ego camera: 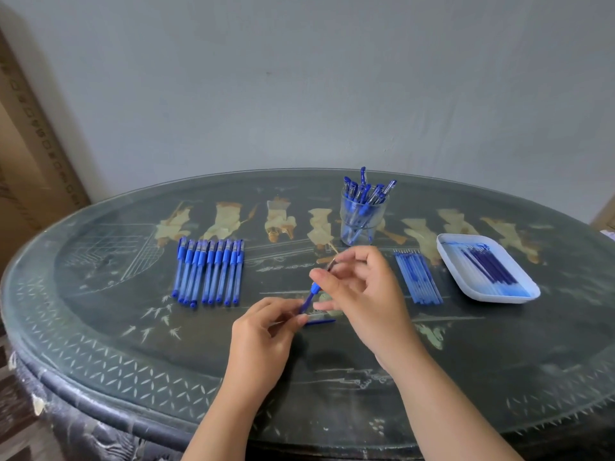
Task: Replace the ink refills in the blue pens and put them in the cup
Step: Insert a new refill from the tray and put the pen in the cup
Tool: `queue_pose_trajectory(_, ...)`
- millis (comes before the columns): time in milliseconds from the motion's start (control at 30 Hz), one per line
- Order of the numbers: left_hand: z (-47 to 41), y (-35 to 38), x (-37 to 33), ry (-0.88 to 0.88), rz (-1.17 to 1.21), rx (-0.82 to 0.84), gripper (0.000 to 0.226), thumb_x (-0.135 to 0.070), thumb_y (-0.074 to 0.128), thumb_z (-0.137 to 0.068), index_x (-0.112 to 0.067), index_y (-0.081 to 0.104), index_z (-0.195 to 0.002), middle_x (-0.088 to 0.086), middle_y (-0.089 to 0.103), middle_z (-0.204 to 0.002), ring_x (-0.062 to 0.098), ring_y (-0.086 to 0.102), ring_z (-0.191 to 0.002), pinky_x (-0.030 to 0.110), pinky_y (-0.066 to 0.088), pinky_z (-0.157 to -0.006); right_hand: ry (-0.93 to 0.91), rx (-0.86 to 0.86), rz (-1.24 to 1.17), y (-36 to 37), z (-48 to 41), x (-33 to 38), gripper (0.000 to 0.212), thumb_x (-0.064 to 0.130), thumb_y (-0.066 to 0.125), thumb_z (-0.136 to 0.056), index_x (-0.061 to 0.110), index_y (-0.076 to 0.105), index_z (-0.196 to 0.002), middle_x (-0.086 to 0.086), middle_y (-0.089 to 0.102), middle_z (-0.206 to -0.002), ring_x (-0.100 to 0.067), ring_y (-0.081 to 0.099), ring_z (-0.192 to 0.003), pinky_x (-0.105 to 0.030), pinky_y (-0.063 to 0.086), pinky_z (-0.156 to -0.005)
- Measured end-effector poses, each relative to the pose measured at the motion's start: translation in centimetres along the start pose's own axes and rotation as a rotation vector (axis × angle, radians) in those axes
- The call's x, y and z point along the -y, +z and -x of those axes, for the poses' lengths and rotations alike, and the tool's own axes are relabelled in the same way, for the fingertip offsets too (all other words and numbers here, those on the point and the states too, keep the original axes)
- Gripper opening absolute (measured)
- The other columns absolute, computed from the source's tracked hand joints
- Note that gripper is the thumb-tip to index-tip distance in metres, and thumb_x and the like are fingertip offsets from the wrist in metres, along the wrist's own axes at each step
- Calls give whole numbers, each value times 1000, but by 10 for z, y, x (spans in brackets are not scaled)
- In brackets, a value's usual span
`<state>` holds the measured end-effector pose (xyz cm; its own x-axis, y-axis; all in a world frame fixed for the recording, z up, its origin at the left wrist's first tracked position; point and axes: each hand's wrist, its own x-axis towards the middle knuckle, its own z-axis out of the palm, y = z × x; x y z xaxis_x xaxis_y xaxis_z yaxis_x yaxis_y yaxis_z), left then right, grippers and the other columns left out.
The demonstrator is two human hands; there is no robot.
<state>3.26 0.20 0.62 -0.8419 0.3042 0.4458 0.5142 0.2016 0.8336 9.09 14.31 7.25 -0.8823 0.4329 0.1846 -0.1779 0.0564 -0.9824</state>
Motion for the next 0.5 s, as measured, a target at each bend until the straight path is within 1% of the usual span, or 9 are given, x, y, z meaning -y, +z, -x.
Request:
queue_pose_trajectory(67, -1, -1, 0, -8, 7, -4, 22, -2, 77, -79, -19, 76, -93, -10, 72, -90, 2, 67, -85, 7, 47, -75, 16, 74, -93, 1, 1, 0, 44, 27, 70, -83, 21, 55, -124, -13, 69, -99, -19, 71, -96, -38, 61, -69)
queue_pose_trajectory(100, -1, -1, 0, -15, 16, -6, 22, -2, 76, -79, -18, 76, -93, -9, 72, -90, 2, 67, -85, 7, 47, -75, 5, 100, -97, 2, 1, 0, 41, 24, 65, -88, 22, 56, -128, -13, 70, -102, -18, 70, -100, -38, 61, -71)
queue_pose_trajectory(200, -2, -2, 0, -21, 18, -2, 22, -1, 76, -78, -18, 77, -93, -9, 72, -89, 2, 67, -85, 7, 47, -74, -50, 56, -1, 4, -1, -4, 14, 13, 61, -94, 10, 66, -107, -5, 74, -100, -15, 71, -98, -37, 61, -68)
queue_pose_trajectory(233, -2, -2, 0, -19, 13, 2, 22, -1, 77, -78, -18, 77, -93, -9, 72, -89, 2, 67, -85, 7, 47, -74, -37, 22, -7, 6, -1, -4, 11, 13, 66, -90, 7, 64, -99, -6, 74, -96, -16, 72, -93, -36, 61, -66)
queue_pose_trajectory(267, -2, -1, 0, -17, 10, 5, 23, -1, 77, -78, -19, 76, -92, -10, 72, -89, 2, 67, -85, 7, 47, -75, -27, 1, -13, 7, -2, -4, 18, 16, 72, -85, 7, 60, -96, -9, 72, -93, -18, 73, -89, -36, 61, -65)
queue_pose_trajectory(333, -2, -2, 0, -12, 10, 3, 24, -1, 77, -78, -21, 76, -92, -10, 72, -88, 2, 67, -85, 8, 48, -75, -25, 21, -44, 7, -3, -5, 36, 26, 77, -77, 13, 57, -103, -15, 68, -95, -21, 72, -88, -40, 61, -64)
queue_pose_trajectory(400, -2, -2, 1, -8, 9, -3, 25, -1, 76, -78, -21, 76, -93, -11, 72, -88, 3, 67, -85, 8, 48, -75, -23, 92, -83, 8, -1, -3, 41, 30, 70, -83, 23, 56, -121, -15, 69, -99, -21, 71, -95, -43, 61, -67)
queue_pose_trajectory(433, -2, -2, 1, -10, 8, -3, 25, -1, 76, -78, -21, 77, -93, -11, 72, -88, 4, 67, -85, 8, 48, -75, -26, 115, -78, 8, -1, -3, 37, 27, 64, -89, 26, 57, -125, -12, 71, -101, -19, 70, -98, -43, 61, -68)
queue_pose_trajectory(500, -3, -2, 1, -17, 2, 2, 25, -2, 77, -78, -21, 77, -93, -11, 72, -88, 4, 67, -86, 8, 48, -75, -59, 85, -10, 9, -2, -4, 20, 19, 57, -96, 20, 64, -115, -7, 73, -100, -17, 71, -97, -36, 61, -65)
